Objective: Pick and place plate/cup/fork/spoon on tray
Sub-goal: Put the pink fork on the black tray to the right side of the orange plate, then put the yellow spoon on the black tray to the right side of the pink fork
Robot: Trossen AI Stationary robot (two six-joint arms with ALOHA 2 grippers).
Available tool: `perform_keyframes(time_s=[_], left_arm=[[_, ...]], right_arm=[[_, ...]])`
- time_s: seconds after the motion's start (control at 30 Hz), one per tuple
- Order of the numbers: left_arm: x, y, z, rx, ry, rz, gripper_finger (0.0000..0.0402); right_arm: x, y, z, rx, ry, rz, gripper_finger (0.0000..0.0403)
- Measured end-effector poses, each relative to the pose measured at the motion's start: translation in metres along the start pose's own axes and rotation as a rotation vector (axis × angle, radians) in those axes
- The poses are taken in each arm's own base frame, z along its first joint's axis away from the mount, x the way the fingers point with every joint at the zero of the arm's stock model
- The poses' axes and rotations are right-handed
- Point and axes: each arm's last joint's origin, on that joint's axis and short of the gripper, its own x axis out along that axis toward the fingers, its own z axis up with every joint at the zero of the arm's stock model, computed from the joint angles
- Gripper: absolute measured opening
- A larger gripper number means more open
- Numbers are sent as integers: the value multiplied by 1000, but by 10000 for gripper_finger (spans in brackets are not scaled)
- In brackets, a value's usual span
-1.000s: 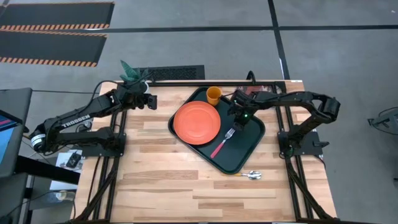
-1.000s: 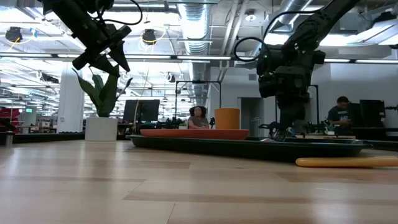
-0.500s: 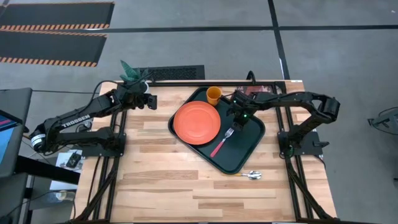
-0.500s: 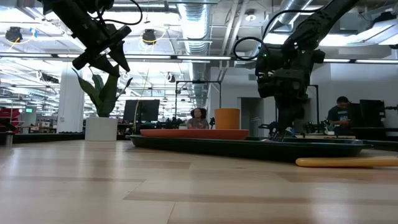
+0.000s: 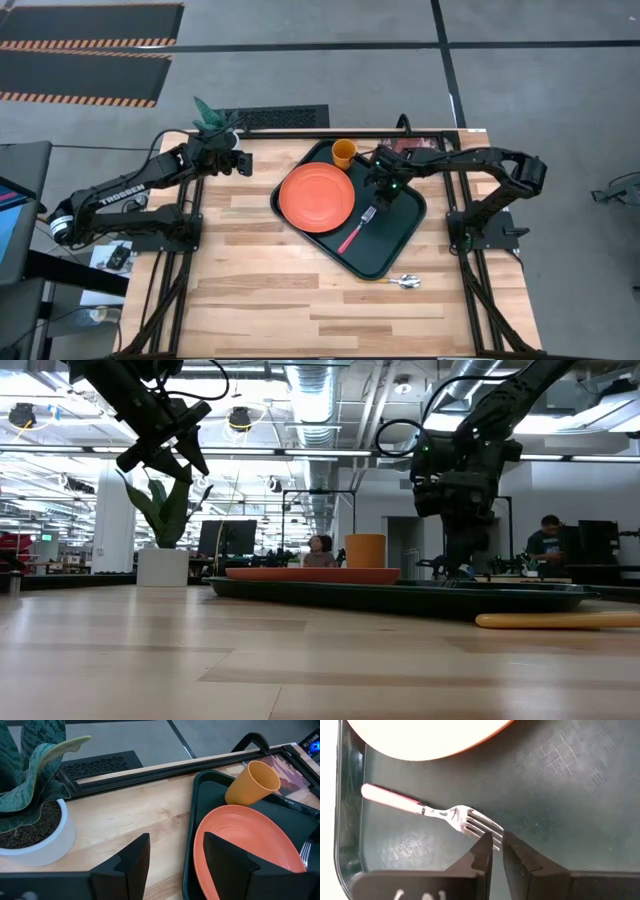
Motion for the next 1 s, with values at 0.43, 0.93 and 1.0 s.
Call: perform_keyframes(time_s=[0.43, 0.93, 1.0], left_arm=[[0, 0, 0, 16, 6, -9, 171], [0, -2, 0, 80, 21, -58, 171], [0, -2, 0, 80, 21, -58, 171]], right_arm=[[-72, 38, -32, 255, 172, 107, 69], [-44, 137, -160, 829, 291, -86, 219], [-38, 141, -168, 885, 248, -84, 225]])
